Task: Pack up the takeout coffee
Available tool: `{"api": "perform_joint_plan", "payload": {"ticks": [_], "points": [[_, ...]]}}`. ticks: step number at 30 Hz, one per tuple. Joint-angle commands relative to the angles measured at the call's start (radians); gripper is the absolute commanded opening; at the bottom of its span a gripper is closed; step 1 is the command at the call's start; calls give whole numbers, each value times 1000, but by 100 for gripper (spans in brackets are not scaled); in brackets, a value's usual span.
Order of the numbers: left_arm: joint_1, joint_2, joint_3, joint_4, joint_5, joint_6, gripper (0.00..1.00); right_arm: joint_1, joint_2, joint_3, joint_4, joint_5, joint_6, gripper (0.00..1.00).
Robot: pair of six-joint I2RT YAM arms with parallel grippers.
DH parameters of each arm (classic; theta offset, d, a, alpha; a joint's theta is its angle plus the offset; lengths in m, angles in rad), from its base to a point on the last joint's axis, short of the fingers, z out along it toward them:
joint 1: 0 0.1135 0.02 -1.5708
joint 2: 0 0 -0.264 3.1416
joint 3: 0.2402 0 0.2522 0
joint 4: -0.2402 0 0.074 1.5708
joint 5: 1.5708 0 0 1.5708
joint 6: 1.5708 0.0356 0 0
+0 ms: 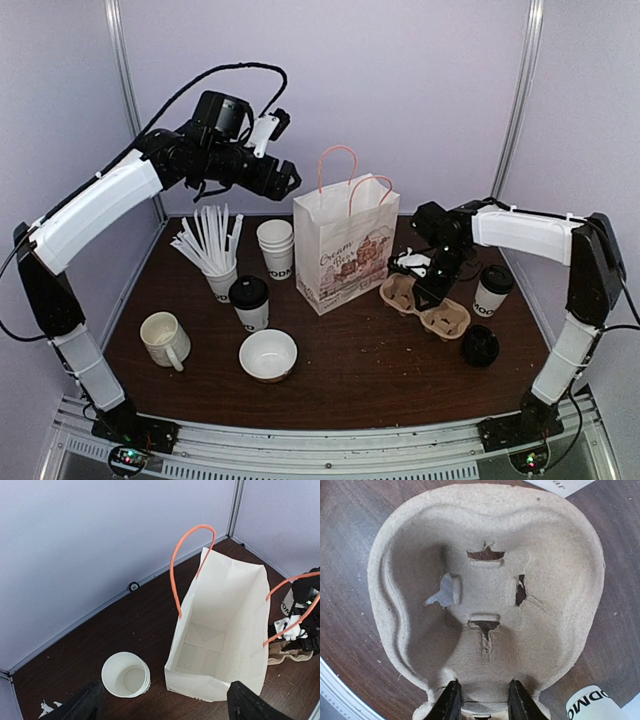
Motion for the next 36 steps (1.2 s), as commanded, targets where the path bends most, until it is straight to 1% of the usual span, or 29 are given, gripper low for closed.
{"api": "perform_joint_plan", "payload": {"ticks": [1, 6, 9, 13, 16, 18, 19, 22, 23, 24, 26, 27, 28, 29, 30, 36], "points": [[10, 87, 134, 29, 19, 26, 88, -20, -118, 9, -49, 4, -21, 31], [29, 202, 259, -3, 73, 20, 85, -37, -201, 14, -68, 1, -23, 31], [49, 284, 350, -34, 163, 15, 83, -57, -236, 25, -76, -6, -22, 31], [74, 385, 468, -66, 251, -1, 75, -93, -274, 67, -97, -23, -27, 31], [84, 439, 511, -54, 334, -18, 70, -129, -303, 111, -107, -15, -30, 31], [86, 467, 530, -36, 354, -31, 66, -160, -321, 136, -106, -23, -30, 31], [87, 478, 536, -21, 361, -36, 60, -176, -328, 147, -103, -29, -30, 31], [91, 509, 545, 26, 386, -50, 51, -220, -341, 176, -103, -49, -30, 31], [93, 523, 554, 37, 403, -50, 46, -231, -343, 188, -105, -57, -31, 31], [93, 541, 567, 44, 416, -52, 37, -238, -344, 203, -107, -61, -32, 31], [93, 563, 590, 60, 449, -59, 17, -252, -349, 242, -106, -61, -35, 31], [93, 570, 595, 73, 470, -64, 9, -258, -350, 263, -105, -62, -36, 31], [93, 570, 595, 87, 493, -70, 3, -263, -352, 286, -102, -60, -38, 31], [93, 572, 594, 100, 514, -76, 0, -268, -352, 308, -99, -60, -41, 31], [93, 572, 594, 110, 536, -79, 0, -271, -352, 332, -95, -64, -46, 31], [83, 548, 585, 135, 745, -89, 0, -271, -351, 455, -91, -179, -78, 31]]}}
